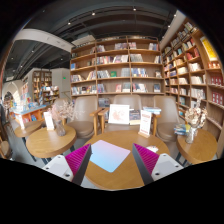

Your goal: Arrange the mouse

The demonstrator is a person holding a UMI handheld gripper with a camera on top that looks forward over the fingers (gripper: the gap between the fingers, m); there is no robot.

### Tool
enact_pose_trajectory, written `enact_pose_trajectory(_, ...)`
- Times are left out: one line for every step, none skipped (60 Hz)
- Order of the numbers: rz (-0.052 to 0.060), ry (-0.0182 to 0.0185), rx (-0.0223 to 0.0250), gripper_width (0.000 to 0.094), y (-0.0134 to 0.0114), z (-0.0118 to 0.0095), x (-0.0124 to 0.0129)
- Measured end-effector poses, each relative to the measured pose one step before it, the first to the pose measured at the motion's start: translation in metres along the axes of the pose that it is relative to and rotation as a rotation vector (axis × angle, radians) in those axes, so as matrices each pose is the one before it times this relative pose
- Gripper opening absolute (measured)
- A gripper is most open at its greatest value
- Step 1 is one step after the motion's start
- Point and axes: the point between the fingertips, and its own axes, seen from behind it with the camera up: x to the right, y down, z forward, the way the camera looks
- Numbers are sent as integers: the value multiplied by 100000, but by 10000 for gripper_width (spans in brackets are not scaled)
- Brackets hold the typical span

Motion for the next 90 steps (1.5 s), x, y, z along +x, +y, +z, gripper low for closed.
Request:
enact_pose_trajectory(35, 436, -175, 849, -43, -9, -13)
enact_pose_trajectory(-110, 528, -94, 850, 44, 23, 138)
enact_pose_trajectory(-248, 575, -15, 850, 36, 41, 158)
enact_pose_trajectory(-287, 540, 28, 850, 51, 62, 138)
enact_pose_trajectory(-254, 448, 7, 850, 80, 93, 118)
enact_pose_trajectory(-184, 308, -65, 850, 123, 131, 102)
enact_pose_trajectory(-127, 285, -123, 849, 104, 125, 129)
enact_pose_trajectory(-65, 204, -312, 849, -129, -192, 201)
enact_pose_trajectory(-88, 354, -192, 849, 147, 200, 189)
enact_pose_trajectory(-100, 354, -237, 849, 106, 178, 206)
enact_pose_trajectory(-74, 371, -247, 849, 160, 168, 221)
enact_pose_trajectory(-156, 401, -307, 849, 155, 143, 214)
enact_pose_trajectory(-213, 468, -315, 845, 139, 148, 262)
enact_pose_trajectory(-314, 542, -354, 848, 194, 158, 299)
enact_pose_trajectory(-306, 552, -369, 847, 172, 139, 252)
enact_pose_trajectory(-266, 534, -423, 844, 243, 178, 288)
enact_pose_trajectory(-210, 498, -475, 843, 274, 186, 335)
enact_pose_trajectory(-124, 499, -549, 843, 221, 186, 276)
enact_pose_trajectory(-32, 451, -587, 845, 257, 176, 267)
enact_pose_trajectory(-12, 430, -625, 844, 234, 178, 269)
enact_pose_trajectory(23, 408, -650, 845, 235, 143, 245)
enact_pose_trajectory(66, 459, -605, 844, 231, 172, 239)
enact_pose_trajectory(53, 476, -498, 844, 255, 140, 311)
enact_pose_trajectory(-4, 493, -438, 846, 229, 106, 295)
enact_pose_trajectory(-29, 473, -386, 844, 235, 139, 287)
enact_pose_trajectory(-111, 515, -349, 844, 194, 95, 268)
enact_pose_trajectory(-168, 524, -355, 846, 227, 147, 239)
enact_pose_trajectory(-227, 524, -417, 845, 238, 138, 270)
enact_pose_trajectory(-193, 605, -444, 845, 248, 134, 278)
enact_pose_trajectory(-124, 584, -476, 850, 358, 44, 345)
enact_pose_trajectory(-79, 576, -445, 851, 238, 150, 299)
enact_pose_trajectory(-35, 503, -412, 851, 222, 127, 258)
enact_pose_trajectory(-7, 398, -389, 853, 226, 143, 232)
enact_pose_trajectory(5, 314, -383, 851, 204, 130, 225)
enact_pose_trajectory(32, 328, -448, 850, 184, 132, 237)
enact_pose_trajectory(36, 383, -477, 848, 205, 145, 208)
enact_pose_trajectory(15, 446, -507, 850, 222, 143, 201)
enact_pose_trajectory(-22, 464, -448, 850, 193, 153, 231)
enact_pose_trajectory(22, 478, -476, 848, 182, 165, 234)
enact_pose_trajectory(13, 482, -545, 848, 194, 187, 203)
enact_pose_trajectory(12, 454, -636, 849, 240, 170, 216)
enact_pose_trajectory(30, 447, -665, 851, 228, 161, 215)
enact_pose_trajectory(21, 376, -614, 848, 214, 200, 215)
enact_pose_trajectory(11, 343, -554, 851, 219, 198, 202)
enact_pose_trajectory(58, 297, -546, 849, 219, 199, 170)
enact_pose_trajectory(73, 267, -589, 850, 228, 179, 202)
enact_pose_trajectory(70, 273, -529, 848, 212, 184, 191)
enact_pose_trajectory(-28, 320, -493, 848, 197, 211, 176)
enact_pose_trajectory(-119, 388, -490, 851, 189, 188, 170)
enact_pose_trajectory(-172, 422, -445, 849, 194, 214, 176)
enact_pose_trajectory(-171, 422, -404, 848, 173, 218, 220)
enact_pose_trajectory(-118, 453, -383, 847, 164, 188, 217)
enact_pose_trajectory(-97, 515, -344, 847, 140, 251, 172)
enact_pose_trajectory(-155, 513, -383, 848, 171, 230, 170)
enact_pose_trajectory(-209, 487, -385, 848, 174, 259, 165)
enact_pose_trajectory(-218, 325, -388, 847, 176, 258, 144)
enact_pose_trajectory(-133, 221, -408, 849, 140, 260, 104)
enact_pose_trajectory(-38, 79, -393, 849, 173, 384, 80)
enact_pose_trajectory(-66, 105, -443, 848, 173, 249, 95)
enact_pose_trajectory(-48, 39, -456, 849, 147, 252, 77)
enact_pose_trajectory(-76, -14, -464, 848, 153, 246, 43)
enact_pose_trajectory(-61, -72, -491, 847, 161, 271, 22)
enact_pose_trajectory(-56, -85, -528, 848, 172, 276, 51)
enact_pose_trajectory(-75, -22, -553, 847, 172, 313, 38)
enact_pose_trajectory(-131, 162, -435, 847, 152, 581, 30)
enact_pose_trajectory(-35, 191, -648, 848, 115, 198, 110)
enact_pose_trajectory(44, 214, -605, 849, 152, 250, 54)
enact_pose_trajectory(51, 210, -582, 851, 126, 220, 64)
enact_pose_trajectory(16, 6, -427, 852, 221, 361, 169)
enact_pose_trajectory(-58, 107, -464, 855, 99, 208, 104)
enact_pose_trajectory(-69, 150, -434, 854, 87, 307, 81)
enact_pose_trajectory(21, 198, -515, 854, 111, 336, 111)
enact_pose_trajectory(106, 242, -592, 853, 105, 347, 73)
enact_pose_trajectory(138, 177, -559, 854, 115, 384, 19)
enact_pose_trajectory(107, -8, -354, 854, 135, 582, 27)
enact_pose_trajectory(150, -89, -350, 854, 57, 361, -52)
enact_pose_trajectory(138, 0, -314, 854, 51, 390, -35)
enact_pose_trajectory(159, -128, -319, 854, 48, 338, -35)
enact_pose_trajectory(174, -101, -391, 852, 88, 380, -11)
enact_pose_trajectory(212, -22, -467, 853, 74, 385, 19)
enact_pose_trajectory(227, 16, -446, 852, 98, 378, 29)
enact_pose_trajectory(252, -22, -396, 854, 69, 372, 33)
enact_pose_trajectory(230, -89, -289, 853, 75, 377, -2)
enact_pose_trajectory(51, -132, -222, 854, -5, 544, 81)
enact_pose_trajectory(9, -183, -167, 854, 24, 331, -24)
enact_pose_trajectory(9, -100, -72, 854, 10, 353, -23)
enact_pose_trajectory(58, 3, -19, 855, -7, 387, 38)
enact_pose_trajectory(115, 15, -19, 854, -9, 399, 47)
enact_pose_trajectory(-10, 3, -112, 851, 8, 413, 72)
enact_pose_trajectory(-99, 48, -224, 854, 9, 392, 54)
